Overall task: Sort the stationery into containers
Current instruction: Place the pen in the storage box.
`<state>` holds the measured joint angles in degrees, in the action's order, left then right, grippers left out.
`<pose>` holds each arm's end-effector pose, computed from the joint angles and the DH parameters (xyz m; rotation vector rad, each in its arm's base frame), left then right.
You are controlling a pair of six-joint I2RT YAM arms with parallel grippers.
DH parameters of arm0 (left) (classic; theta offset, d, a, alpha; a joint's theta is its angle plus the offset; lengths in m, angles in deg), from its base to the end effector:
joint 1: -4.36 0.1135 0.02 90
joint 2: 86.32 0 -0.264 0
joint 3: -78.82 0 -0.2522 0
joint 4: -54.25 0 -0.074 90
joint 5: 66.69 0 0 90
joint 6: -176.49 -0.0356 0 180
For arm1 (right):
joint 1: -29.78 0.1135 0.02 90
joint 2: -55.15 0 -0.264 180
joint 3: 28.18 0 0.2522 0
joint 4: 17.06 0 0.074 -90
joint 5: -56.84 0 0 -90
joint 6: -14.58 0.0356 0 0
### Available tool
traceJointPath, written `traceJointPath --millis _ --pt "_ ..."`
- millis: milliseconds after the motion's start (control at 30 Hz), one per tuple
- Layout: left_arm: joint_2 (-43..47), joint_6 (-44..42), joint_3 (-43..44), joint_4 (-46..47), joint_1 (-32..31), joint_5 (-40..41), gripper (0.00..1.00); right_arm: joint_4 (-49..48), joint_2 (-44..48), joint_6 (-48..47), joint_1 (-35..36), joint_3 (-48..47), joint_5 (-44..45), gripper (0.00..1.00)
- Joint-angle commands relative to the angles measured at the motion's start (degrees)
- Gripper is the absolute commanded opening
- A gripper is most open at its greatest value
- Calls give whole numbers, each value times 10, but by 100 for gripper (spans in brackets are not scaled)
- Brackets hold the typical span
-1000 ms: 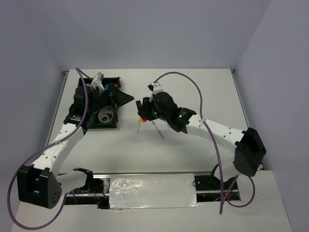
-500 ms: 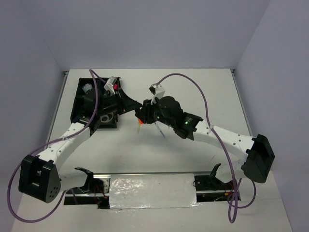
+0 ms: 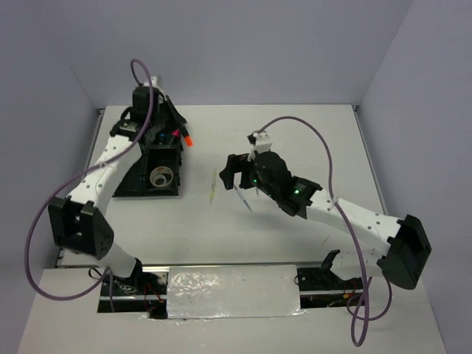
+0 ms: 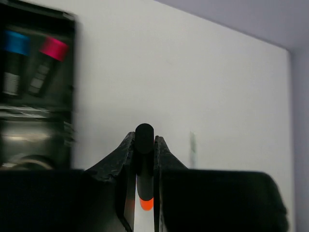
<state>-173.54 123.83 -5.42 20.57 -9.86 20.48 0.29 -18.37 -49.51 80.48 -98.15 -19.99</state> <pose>0.3444 -0.0891 0.3681 -0.3819 2.0290 -0.6164 0.1952 0.2257 0.3123 -0.2710 1.9658 0.6651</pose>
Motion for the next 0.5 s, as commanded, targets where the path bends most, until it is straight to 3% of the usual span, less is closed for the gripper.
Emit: traceJointPath --millis 0,133,300,367,467 --pt "-105 -56 108 -122 71 149 0 20 79 14 -30 37 45 99" --pt "-254 -106 287 -166 102 216 0 58 138 2 -50 64 41 99" --pt "-439 -137 516 -242 115 197 5 91 179 -12 -63 93 40 99" --pt "-449 -134 516 -229 118 180 12 91 200 -16 -71 110 43 99" --pt "-410 -128 426 -166 119 161 30 82 216 -18 -87 133 24 100"
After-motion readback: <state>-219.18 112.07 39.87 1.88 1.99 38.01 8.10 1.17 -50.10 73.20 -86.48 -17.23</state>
